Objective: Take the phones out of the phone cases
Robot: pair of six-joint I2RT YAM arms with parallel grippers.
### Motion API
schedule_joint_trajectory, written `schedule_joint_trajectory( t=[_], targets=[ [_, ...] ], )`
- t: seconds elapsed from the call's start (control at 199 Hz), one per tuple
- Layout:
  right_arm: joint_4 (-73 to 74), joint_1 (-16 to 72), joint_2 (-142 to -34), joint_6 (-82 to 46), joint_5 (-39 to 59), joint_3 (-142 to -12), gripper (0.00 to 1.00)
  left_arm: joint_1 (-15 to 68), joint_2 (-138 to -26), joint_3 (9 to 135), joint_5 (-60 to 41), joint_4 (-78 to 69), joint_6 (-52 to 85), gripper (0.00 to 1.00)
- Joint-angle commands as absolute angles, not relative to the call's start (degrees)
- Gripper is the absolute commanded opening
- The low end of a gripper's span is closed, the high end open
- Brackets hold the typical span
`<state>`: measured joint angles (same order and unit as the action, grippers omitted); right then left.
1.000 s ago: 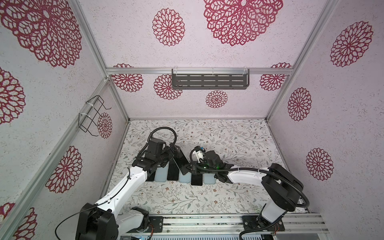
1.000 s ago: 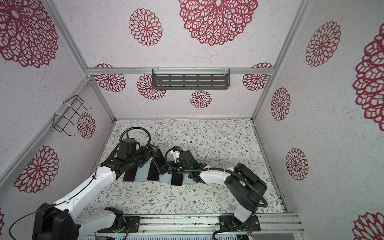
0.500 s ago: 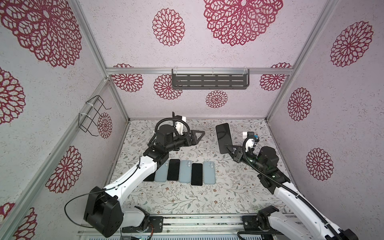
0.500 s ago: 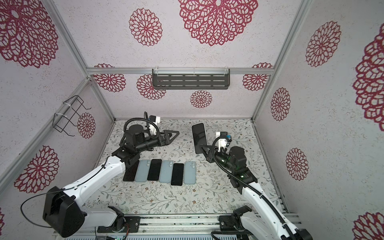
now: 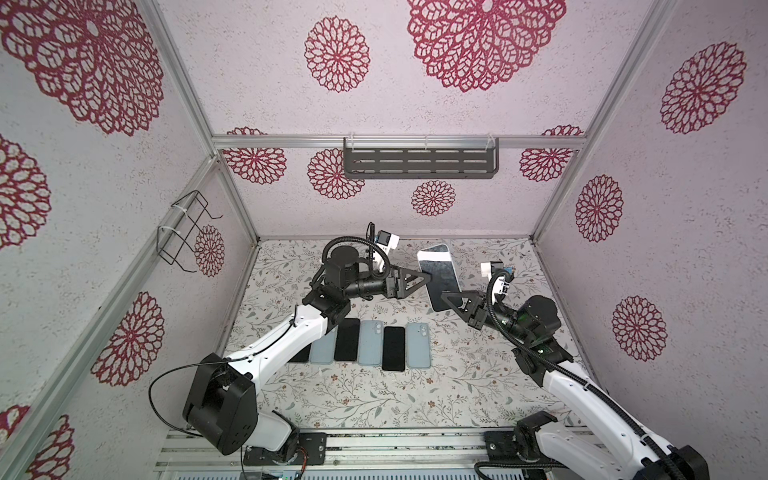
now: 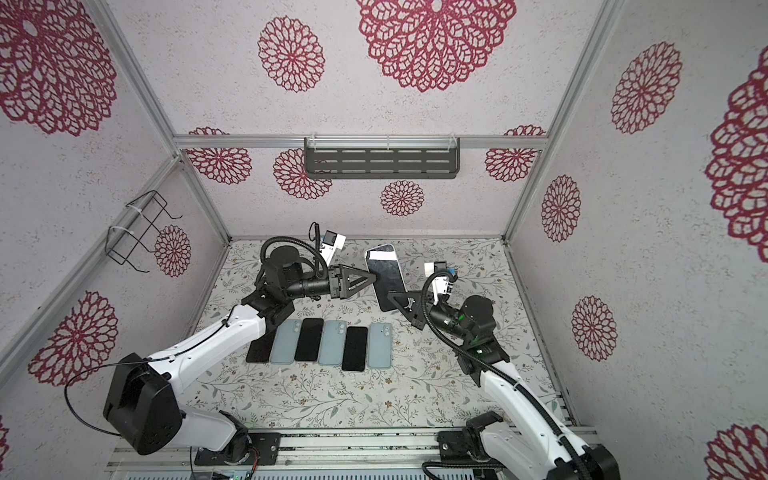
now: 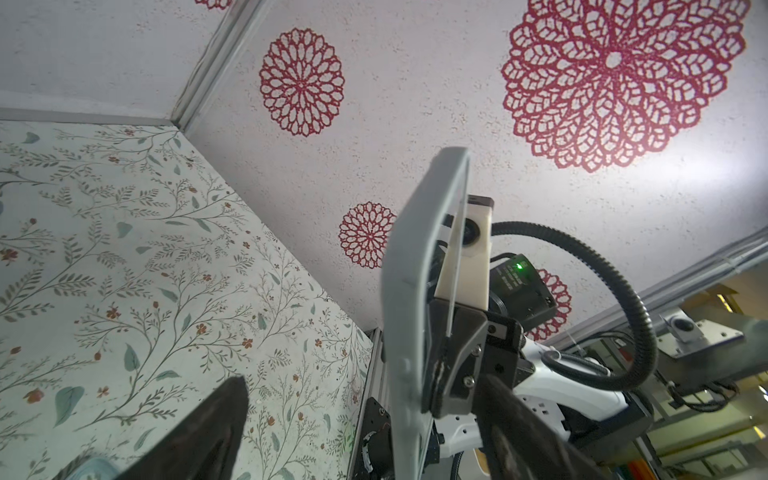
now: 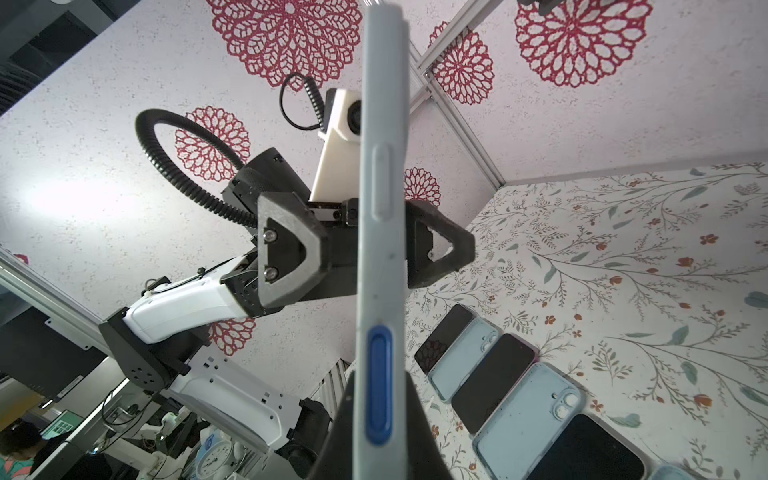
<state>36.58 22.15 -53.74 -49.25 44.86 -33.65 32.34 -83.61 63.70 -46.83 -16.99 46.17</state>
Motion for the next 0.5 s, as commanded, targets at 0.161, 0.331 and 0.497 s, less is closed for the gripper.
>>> schedule_joint_trajectory(
  t=[0.161, 0.331, 0.497],
  targets=[
    [48.49, 21.91, -52.91, -52.55, 47.72, -33.4, 0.0, 32.69, -84.38, 64.6, -53.72, -20.48, 46.89, 0.61],
    [48.93, 22.05, -52.74, -52.82, 48.12, -33.06, 0.0, 33.13, -85.64, 64.51, -55.63, -23.74, 49.76, 0.5],
    [48.87, 22.03, -52.21, -52.73, 48.25, -32.43, 0.0, 33.48, -86.08, 65.46, -55.87, -23.69, 50.43, 0.44]
  ],
)
